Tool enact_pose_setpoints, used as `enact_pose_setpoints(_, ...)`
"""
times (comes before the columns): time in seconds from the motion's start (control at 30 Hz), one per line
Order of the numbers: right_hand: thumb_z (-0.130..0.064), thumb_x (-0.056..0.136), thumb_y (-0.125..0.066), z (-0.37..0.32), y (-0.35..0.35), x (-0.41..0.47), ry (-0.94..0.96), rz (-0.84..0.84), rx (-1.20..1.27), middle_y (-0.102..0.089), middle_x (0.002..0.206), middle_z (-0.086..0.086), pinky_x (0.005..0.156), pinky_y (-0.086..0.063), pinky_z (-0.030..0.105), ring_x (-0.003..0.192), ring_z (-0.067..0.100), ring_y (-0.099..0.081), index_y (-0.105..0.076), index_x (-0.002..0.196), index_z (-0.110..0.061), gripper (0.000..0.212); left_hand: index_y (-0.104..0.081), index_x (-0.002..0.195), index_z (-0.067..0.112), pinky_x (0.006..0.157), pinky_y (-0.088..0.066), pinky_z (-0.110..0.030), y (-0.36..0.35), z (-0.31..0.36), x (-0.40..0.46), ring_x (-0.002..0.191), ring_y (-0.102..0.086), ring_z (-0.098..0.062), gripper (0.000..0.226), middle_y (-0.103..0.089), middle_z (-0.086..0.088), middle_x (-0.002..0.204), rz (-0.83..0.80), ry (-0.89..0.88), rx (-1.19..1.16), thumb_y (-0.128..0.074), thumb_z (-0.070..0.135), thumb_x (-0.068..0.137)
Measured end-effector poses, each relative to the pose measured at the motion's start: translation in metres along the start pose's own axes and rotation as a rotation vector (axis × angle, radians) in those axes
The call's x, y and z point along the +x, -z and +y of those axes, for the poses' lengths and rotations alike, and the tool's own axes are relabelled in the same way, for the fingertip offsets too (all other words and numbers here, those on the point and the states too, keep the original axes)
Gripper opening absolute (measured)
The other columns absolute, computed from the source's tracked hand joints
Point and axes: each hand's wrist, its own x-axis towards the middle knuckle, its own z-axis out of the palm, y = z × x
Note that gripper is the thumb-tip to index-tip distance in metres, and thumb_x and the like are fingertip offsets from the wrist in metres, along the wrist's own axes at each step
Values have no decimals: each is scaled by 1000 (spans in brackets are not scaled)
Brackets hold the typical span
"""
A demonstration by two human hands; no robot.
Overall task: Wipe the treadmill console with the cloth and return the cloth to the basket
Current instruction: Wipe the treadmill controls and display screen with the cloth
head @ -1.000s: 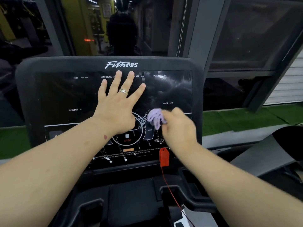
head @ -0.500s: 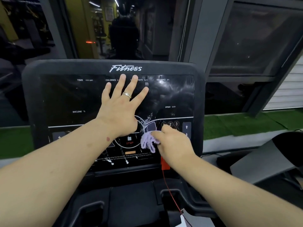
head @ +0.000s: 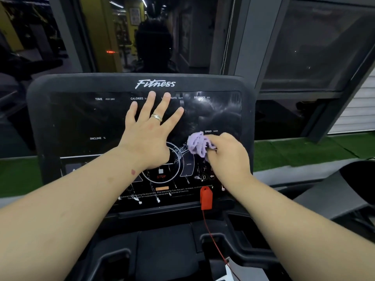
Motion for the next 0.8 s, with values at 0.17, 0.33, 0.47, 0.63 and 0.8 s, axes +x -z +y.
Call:
enact_pose_setpoints(0.17, -7, 72, -70, -20, -30, -51, 154, -3, 97, -41, 76, -5, 46, -40, 29, 58, 20, -45, -71, 91, -26, 26, 10, 159, 43, 122, 8, -62, 1, 2, -1, 152, 29, -32, 104, 27, -1, 168, -3, -2, 4, -55, 27, 79)
enact_pose_setpoints(0.33, -9, 78, -61, 1, -4, -26, -120, 164, 243, -51, 91, -9, 64, -43, 26, 78, 7, -51, -73, 101, -31, 34, 12, 158, 44, 122, 8, -62, -1, 1, 0, 151, 31, -32, 106, 28, -1, 167, -6, 4, 3, -55, 28, 78)
enact_pose_setpoints(0.47, 4, 72, -57, 0, 14, -7, -154, 238, 111, -46, 99, -5, 64, -43, 34, 83, 21, -51, -57, 110, -24, 47, 13, 158, 43, 121, 10, -62, -1, 2, 0, 151, 33, -32, 106, 30, -2, 167, -12, 0, 8, -56, 30, 79)
enact_pose_setpoints(0.63, -14, 74, -62, 2, -9, -37, 68, 125, 24, -48, 94, -1, 68, -41, 35, 83, 24, -47, -57, 116, -18, 42, 13, 159, 43, 121, 10, -62, -1, 2, -1, 151, 32, -32, 105, 30, -1, 166, -7, 3, 11, -55, 30, 79)
enact_pose_setpoints(0.8, -23, 86, -69, 9, -8, -39, 211, 254, -41, -58, 102, 3, 76, -43, 41, 88, 29, -50, -70, 96, -16, 13, 12, 159, 42, 121, 11, -62, -1, 3, -1, 151, 32, -33, 105, 30, -2, 167, -2, 9, 13, -55, 30, 79)
